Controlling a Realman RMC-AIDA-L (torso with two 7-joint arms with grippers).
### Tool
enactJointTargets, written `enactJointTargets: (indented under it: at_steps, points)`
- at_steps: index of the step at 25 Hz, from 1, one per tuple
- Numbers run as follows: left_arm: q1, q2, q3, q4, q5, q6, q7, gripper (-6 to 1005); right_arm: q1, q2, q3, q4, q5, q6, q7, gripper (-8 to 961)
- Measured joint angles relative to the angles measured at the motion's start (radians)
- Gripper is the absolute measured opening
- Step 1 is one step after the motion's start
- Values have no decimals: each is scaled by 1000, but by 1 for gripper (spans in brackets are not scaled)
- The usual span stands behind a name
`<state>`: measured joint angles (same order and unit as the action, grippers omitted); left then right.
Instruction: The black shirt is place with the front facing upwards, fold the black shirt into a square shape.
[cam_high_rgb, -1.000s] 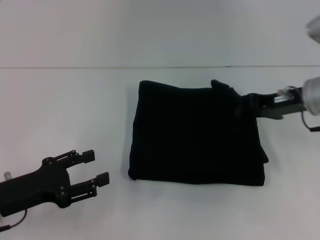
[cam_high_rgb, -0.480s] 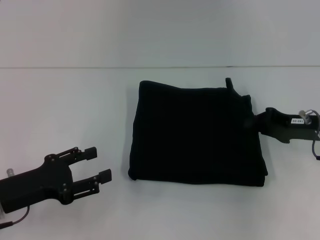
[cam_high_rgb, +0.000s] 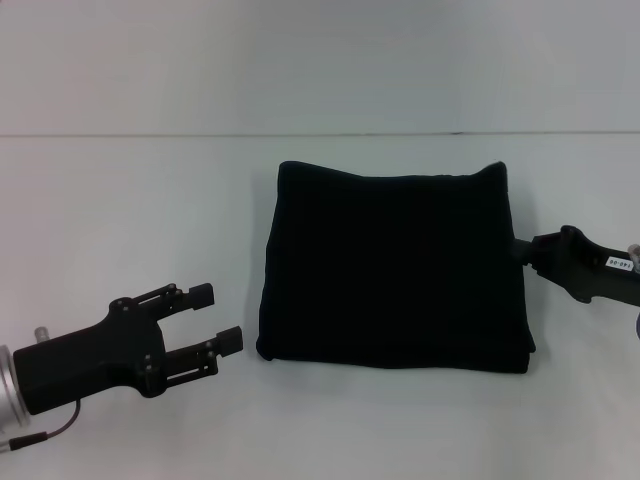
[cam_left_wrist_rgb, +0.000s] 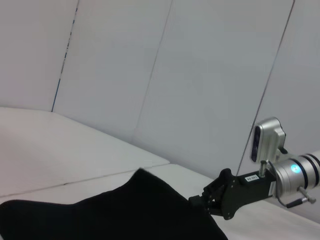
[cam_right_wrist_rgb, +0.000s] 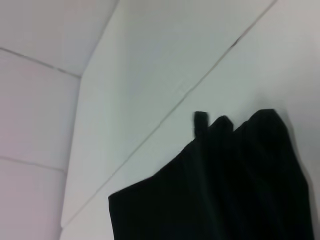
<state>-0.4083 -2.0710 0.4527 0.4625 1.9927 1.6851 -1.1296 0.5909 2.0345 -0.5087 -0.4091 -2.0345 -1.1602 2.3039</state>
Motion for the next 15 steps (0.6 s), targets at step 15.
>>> enactJointTargets:
  at_steps: [15]
  points:
    - [-4,-6,-5,-26,-55,-6,1,767,-93,25,192,25,88,-36,-144,76]
